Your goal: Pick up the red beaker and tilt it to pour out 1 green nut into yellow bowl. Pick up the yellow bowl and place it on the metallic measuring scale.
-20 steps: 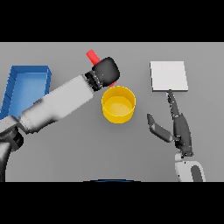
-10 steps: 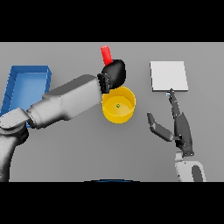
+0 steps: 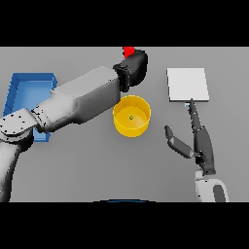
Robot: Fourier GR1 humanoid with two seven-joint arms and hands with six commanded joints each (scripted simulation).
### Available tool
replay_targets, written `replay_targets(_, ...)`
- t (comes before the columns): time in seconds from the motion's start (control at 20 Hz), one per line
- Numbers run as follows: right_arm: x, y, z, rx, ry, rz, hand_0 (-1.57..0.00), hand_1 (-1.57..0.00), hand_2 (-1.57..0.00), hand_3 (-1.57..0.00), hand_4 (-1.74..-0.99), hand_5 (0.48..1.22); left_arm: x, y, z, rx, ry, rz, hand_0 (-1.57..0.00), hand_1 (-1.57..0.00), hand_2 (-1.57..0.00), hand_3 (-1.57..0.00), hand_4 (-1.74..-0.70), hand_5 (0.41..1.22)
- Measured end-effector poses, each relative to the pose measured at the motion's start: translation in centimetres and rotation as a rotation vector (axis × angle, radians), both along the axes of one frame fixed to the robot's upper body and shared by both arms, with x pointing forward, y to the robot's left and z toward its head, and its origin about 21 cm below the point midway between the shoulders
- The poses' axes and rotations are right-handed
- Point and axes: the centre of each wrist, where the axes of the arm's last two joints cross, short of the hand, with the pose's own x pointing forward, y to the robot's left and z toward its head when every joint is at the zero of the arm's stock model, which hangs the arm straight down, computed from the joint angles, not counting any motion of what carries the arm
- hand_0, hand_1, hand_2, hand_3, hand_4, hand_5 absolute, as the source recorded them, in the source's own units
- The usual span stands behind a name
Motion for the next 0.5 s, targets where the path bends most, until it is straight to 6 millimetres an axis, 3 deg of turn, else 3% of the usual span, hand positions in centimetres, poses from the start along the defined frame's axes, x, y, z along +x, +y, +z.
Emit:
replay_targets(0.1,0.2,0.0,-0.1,0.002,-0.003,0.012,0.00,0.00,0.00,0.00,-1.154,0.654,1.1,0.2,2.8,0.002,-0.086,0.002,-1.57,-1.57,-1.57,-1.57,-1.73,1.221)
replay_targets(0.2,0.4,0.4,0.1,-0.015,-0.008,0.015,0.00,0.00,0.00,0.00,-1.160,0.660,2.2,1.3,6.3,-0.069,-0.110,0.040,-1.57,-1.57,-1.57,-1.18,-1.73,1.221)
replay_targets(0.35,0.0,0.3,0.0,-0.017,-0.020,0.021,0.00,0.00,0.00,0.00,-1.160,0.661,4.1,3.2,12.0,-0.247,-0.200,0.157,-1.57,-1.57,-1.57,-1.37,-1.73,1.221)
replay_targets(0.5,0.3,0.5,0.2,-0.018,-0.012,0.024,0.00,0.00,0.00,0.00,-1.146,0.641,5.8,7.1,16.6,-0.597,-0.163,0.323,-1.57,-1.57,-1.57,-1.47,-1.73,1.221)
